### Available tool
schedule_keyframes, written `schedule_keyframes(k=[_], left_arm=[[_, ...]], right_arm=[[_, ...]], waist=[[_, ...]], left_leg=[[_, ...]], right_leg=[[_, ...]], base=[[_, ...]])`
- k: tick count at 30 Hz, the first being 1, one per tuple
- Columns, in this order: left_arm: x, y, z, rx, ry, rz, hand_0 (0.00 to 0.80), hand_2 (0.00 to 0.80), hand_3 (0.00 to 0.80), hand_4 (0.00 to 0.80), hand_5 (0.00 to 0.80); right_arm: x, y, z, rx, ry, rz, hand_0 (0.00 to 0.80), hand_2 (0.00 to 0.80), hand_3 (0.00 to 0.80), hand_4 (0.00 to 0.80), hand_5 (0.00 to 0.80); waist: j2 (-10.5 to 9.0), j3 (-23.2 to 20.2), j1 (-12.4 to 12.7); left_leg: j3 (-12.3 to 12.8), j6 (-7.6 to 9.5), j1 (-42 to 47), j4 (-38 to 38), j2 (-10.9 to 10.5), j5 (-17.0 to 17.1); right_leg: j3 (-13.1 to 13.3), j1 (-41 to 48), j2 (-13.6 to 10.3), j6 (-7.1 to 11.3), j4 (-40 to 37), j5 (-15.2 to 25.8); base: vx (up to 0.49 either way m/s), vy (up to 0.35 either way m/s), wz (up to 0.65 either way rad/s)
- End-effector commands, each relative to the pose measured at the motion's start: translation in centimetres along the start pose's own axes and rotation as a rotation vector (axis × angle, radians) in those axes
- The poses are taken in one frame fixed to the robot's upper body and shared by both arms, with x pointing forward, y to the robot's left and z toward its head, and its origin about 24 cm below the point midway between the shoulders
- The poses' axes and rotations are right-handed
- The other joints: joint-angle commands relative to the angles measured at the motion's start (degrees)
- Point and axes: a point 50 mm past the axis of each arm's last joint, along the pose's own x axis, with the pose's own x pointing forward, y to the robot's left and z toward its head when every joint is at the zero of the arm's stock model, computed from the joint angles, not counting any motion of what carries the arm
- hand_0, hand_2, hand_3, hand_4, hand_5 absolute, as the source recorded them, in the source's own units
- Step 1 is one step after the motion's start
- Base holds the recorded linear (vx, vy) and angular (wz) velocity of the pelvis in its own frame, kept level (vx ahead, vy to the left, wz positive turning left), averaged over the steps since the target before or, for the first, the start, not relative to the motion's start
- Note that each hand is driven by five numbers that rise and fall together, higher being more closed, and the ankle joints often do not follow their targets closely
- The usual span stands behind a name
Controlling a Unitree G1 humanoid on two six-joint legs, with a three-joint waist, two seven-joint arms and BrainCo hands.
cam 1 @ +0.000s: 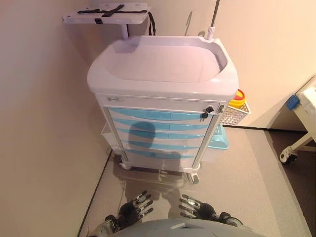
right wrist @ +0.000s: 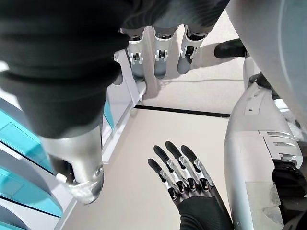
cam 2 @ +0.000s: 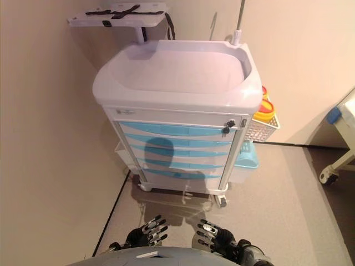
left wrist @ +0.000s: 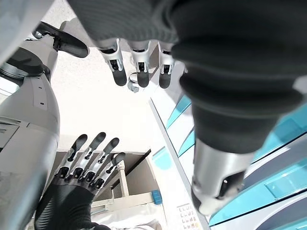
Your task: Open the drawer and pick up the medicine
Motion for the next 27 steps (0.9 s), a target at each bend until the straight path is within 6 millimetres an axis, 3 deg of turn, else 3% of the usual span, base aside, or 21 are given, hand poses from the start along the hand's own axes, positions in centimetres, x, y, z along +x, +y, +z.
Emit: schedule_keyframes(k=[1,9,15,21,27], left_arm=[[1.4,-1.2,1.1,-0.076,-0.047,-0.052,0.0,0.0,0.0,0.0,0.0],[1.4,-1.4,1.1,-0.182,-0.083,-0.079,0.0,0.0,0.0,0.0,0.0],[2.1,-2.8,2.6,-0.25,-0.184,-0.174,0.0,0.0,0.0,0.0,0.0],[3.2,-5.5,5.9,-0.271,-0.318,-0.341,0.0,0.0,0.0,0.0,0.0],[3.9,-9.0,10.0,-0.245,-0.467,-0.513,0.0,0.0,0.0,0.0,0.0]], right_arm=[[0.7,0.8,0.7,0.002,-0.021,0.053,0.0,0.0,0.0,0.0,0.0],[0.6,0.7,1.2,0.019,-0.075,0.032,0.0,0.0,0.0,0.0,0.0],[0.7,1.0,2.3,-0.001,-0.18,0.017,0.0,0.0,0.0,0.0,0.0],[0.8,1.9,4.2,0.013,-0.318,0.028,0.0,0.0,0.0,0.0,0.0],[1.0,2.8,5.6,-0.026,-0.344,0.038,0.0,0.0,0.0,0.0,0.0]], waist=[[-0.84,2.4,0.7],[-1.12,4.6,0.7],[-1.78,9.0,0.5],[-2.58,16.2,-0.7],[-3.49,20.3,-2.3]], left_leg=[[-0.5,1.62,-2.8,0.3,-3.6,-0.5],[-0.6,1.67,-3.9,0.3,-2.9,0.1],[-1.4,2.37,-7.8,5.4,-2.7,-1.0],[-1.1,3.39,-16.1,15.3,-3.2,-3.6],[-0.4,3.81,-23.2,21.4,-3.3,-4.4]], right_leg=[[-1.4,3.8,0.6,2.41,1.2,-3.4],[-0.9,1.8,0.0,2.57,3.1,-3.8],[0.7,-3.2,-0.7,2.08,9.6,-5.6],[1.8,-12.1,-1.2,1.28,19.8,-8.1],[3.8,-19.1,-0.7,1.34,23.7,-7.6]], base=[[0.036,0.016,0.0],[0.013,0.005,0.0],[-0.001,0.012,0.0],[-0.095,0.025,0.04],[-0.073,0.013,-0.04]])
